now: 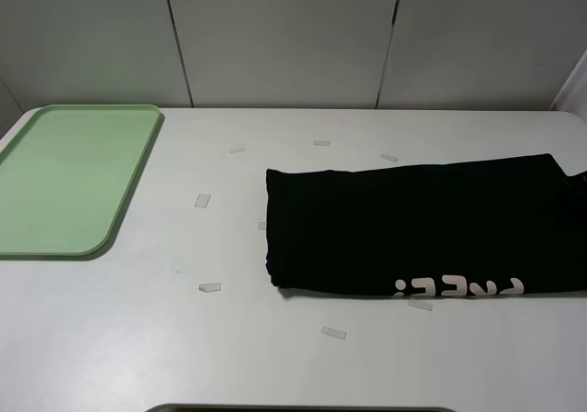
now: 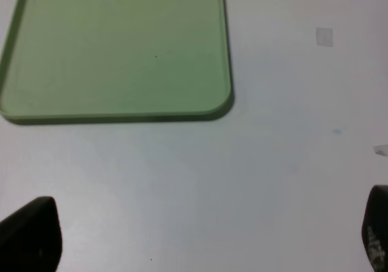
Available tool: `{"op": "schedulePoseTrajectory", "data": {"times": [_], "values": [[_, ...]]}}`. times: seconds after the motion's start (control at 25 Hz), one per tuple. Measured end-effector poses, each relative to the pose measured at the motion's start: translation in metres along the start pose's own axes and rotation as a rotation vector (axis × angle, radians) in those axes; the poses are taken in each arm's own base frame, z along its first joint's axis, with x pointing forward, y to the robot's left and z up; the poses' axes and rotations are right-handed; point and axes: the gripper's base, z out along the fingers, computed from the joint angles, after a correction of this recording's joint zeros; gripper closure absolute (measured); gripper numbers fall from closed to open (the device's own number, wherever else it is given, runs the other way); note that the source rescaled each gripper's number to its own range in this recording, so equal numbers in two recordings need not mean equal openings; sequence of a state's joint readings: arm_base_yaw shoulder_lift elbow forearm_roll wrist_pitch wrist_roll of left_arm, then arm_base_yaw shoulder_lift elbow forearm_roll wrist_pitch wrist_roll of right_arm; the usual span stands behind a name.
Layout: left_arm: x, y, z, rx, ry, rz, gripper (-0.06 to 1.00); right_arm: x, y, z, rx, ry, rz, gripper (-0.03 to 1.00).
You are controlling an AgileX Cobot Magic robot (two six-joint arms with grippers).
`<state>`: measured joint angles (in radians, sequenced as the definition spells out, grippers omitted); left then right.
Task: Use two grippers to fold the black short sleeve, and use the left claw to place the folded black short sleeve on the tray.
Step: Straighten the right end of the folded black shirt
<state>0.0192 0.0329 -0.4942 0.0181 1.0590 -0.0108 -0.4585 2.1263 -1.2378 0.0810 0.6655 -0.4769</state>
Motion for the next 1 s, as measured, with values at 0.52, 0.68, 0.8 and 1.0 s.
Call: {"op": "schedulePoseTrajectory", "data": {"times": [0.52, 0.68, 0.8, 1.0], "values": [[0.000, 0.000, 0.000, 0.000, 0.000, 0.000, -0.06, 0.001, 0.013, 0.002, -0.100, 0.033, 0.077, 0.84], [0.000, 0.000, 0.000, 0.000, 0.000, 0.000, -0.06, 0.000, 0.013, -0.002, -0.098, 0.025, 0.076, 0.84], [0.000, 0.000, 0.000, 0.000, 0.000, 0.000, -0.06, -0.001, 0.012, -0.008, -0.090, 0.011, 0.077, 0.84], [0.000, 0.000, 0.000, 0.000, 0.000, 0.000, -0.06, 0.000, 0.011, -0.024, -0.059, -0.005, 0.063, 0.84]]}}
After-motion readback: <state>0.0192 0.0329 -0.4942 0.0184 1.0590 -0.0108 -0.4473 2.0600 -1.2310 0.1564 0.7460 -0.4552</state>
